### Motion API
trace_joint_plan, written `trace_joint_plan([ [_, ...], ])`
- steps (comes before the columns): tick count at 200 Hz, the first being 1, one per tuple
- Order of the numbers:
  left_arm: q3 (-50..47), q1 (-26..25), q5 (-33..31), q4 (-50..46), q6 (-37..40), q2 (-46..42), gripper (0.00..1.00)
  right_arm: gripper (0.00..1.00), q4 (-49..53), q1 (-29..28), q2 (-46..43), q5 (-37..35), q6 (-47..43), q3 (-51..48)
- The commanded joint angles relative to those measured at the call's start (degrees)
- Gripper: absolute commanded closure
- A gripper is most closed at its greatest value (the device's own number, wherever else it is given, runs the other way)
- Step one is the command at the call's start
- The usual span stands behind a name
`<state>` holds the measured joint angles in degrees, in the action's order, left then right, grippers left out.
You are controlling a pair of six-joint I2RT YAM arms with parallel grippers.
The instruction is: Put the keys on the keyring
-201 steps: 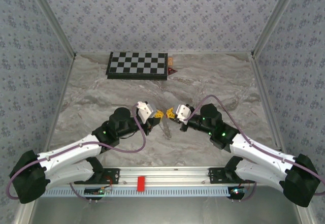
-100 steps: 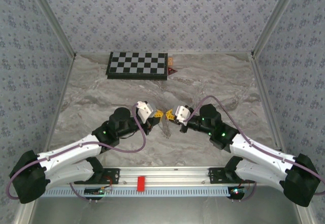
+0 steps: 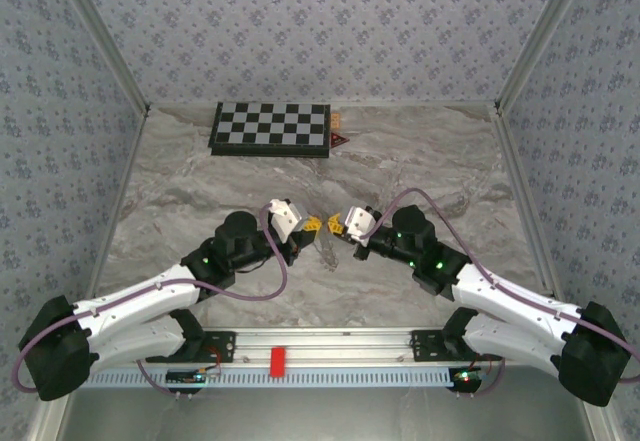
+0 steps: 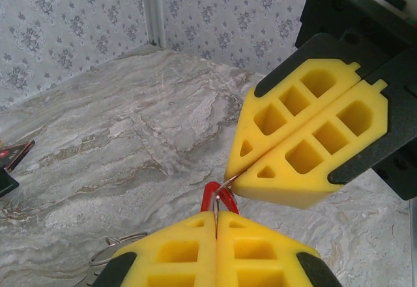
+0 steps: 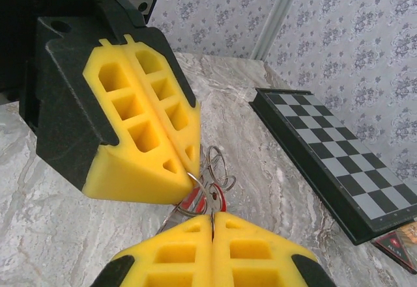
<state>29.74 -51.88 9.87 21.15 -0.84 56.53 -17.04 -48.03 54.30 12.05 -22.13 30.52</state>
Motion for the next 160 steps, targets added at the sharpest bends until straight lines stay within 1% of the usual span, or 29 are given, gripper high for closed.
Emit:
trace_joint_plan([
  [1, 3.13, -0.34, 1.14, 1.62, 0.75, 0.34, 1.0, 1.0, -1.78, -0.1, -0.58, -0.43, -0.18, -0.3],
  [59, 3.26, -0.33, 1.61, 1.45, 0.67, 0.63, 1.0, 1.0, -1.44, -0.28, -0.36, 1.53, -0.63, -0.12],
  [160, 3.16, -0.37, 1.01, 1.56, 0.59, 0.38, 1.0, 1.0, -0.37, -0.67, 0.1, 1.65, -0.83, -0.05],
])
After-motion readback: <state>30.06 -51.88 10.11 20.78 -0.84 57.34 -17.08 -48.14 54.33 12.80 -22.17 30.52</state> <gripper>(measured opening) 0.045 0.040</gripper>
